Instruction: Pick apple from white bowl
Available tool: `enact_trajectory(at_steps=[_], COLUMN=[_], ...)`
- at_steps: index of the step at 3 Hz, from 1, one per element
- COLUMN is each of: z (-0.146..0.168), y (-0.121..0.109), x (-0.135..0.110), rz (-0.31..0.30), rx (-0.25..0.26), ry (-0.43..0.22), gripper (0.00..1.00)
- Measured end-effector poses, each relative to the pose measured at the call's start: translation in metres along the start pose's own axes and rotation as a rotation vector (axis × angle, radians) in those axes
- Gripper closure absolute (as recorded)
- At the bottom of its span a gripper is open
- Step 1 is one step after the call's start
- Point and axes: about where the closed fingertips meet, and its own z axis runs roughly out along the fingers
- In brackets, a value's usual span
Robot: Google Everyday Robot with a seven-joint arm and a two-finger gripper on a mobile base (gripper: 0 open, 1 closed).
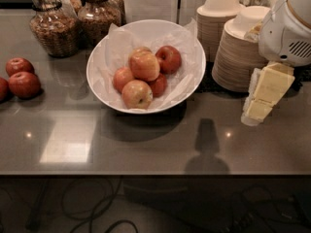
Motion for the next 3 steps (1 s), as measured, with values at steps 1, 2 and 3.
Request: enact_trajectory(at_steps=[1,2,3], z=[0.000,0.006,0.016], y=[0.000,0.001,-0.010], x=[0.000,-0.012,-0.044], rz=[0.000,0.003,0.009], rx=[0.000,0.019,0.037], ry=[0.000,0.012,-0.084], gripper=[0.00,0.00,0.00])
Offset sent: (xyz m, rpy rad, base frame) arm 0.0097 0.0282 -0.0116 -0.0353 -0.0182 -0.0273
